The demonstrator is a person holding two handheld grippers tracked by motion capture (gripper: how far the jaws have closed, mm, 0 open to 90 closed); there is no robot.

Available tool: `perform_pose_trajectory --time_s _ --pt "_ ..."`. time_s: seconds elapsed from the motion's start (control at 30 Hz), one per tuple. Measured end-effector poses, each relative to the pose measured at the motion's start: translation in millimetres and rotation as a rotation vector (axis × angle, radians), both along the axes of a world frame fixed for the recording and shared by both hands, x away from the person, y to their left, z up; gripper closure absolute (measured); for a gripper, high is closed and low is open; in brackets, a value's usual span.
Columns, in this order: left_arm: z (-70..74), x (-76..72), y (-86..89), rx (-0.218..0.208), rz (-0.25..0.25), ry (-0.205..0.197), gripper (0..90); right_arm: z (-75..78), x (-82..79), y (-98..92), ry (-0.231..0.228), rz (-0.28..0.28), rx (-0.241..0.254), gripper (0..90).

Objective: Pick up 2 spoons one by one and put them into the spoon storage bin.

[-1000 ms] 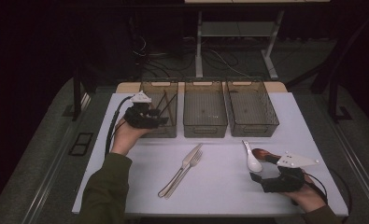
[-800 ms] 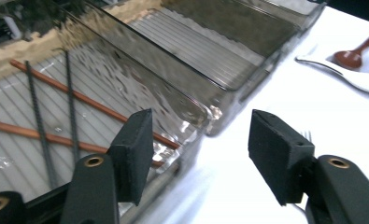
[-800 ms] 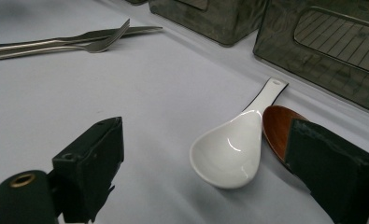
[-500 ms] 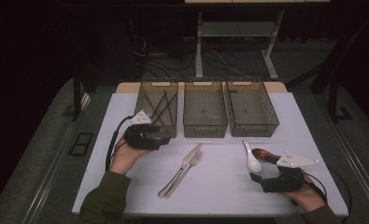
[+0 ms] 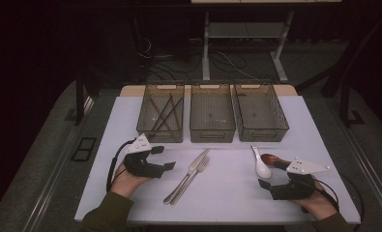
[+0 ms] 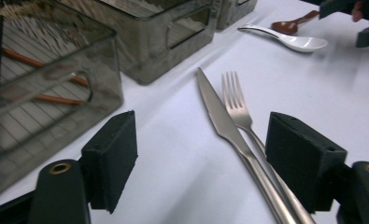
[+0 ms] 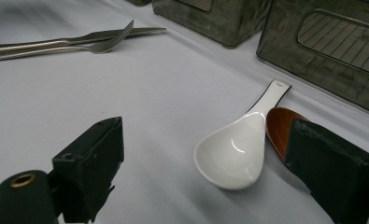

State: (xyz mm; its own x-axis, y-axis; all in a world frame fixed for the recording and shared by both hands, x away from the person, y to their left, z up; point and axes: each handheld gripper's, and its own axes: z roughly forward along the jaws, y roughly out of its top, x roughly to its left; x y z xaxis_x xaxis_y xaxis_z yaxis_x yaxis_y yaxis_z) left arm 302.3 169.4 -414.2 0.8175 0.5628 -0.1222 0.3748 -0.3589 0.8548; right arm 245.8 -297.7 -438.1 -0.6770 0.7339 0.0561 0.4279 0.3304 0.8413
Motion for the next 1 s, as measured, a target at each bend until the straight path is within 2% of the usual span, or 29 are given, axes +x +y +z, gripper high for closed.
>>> perform_pose_trajectory --time_s 0.13,0.2,0.4,0.47,0.5,0.57,0.63,0.8,1.0 --pt "-7.4 -9.7 -0.8 0.003 -0.026 -0.001 21.3 0.0 0.2 -0.3 0.000 -0.001 -0.002 12.2" --pt "-10.8 -12.8 -0.5 -0.009 -0.034 0.011 18.9 0.0 0.1 0.0 0.002 -0.002 -0.002 12.2" --pt "-18.2 -18.3 -0.4 0.006 -0.029 0.029 11.8 0.0 0.0 -0.3 0.001 0.001 -0.008 12.2" --pt "-20.6 -19.8 -0.2 0.012 -0.026 0.042 7.8 0.7 -0.2 -1.0 0.008 0.007 -0.007 12.2" --pt "-21.3 -20.9 0.2 0.018 -0.022 0.036 5.9 0.9 -0.2 -1.2 0.011 0.010 -0.005 12.2" --pt "-22.2 -22.4 0.5 0.011 -0.025 0.044 1.3 1.1 0.3 -1.3 0.020 0.012 0.007 12.2" --pt "-23.5 -23.0 -0.7 0.020 -0.031 0.048 0.0 1.9 0.7 -1.7 0.038 0.021 0.003 12.1" --pt "-24.3 -22.0 -1.6 0.028 -0.022 0.053 0.0 2.6 2.1 -3.5 0.045 0.024 0.013 12.2" --pt "-24.4 -20.4 -0.4 0.035 -0.006 0.052 0.0 3.3 5.1 -6.0 0.086 0.047 0.012 12.2"
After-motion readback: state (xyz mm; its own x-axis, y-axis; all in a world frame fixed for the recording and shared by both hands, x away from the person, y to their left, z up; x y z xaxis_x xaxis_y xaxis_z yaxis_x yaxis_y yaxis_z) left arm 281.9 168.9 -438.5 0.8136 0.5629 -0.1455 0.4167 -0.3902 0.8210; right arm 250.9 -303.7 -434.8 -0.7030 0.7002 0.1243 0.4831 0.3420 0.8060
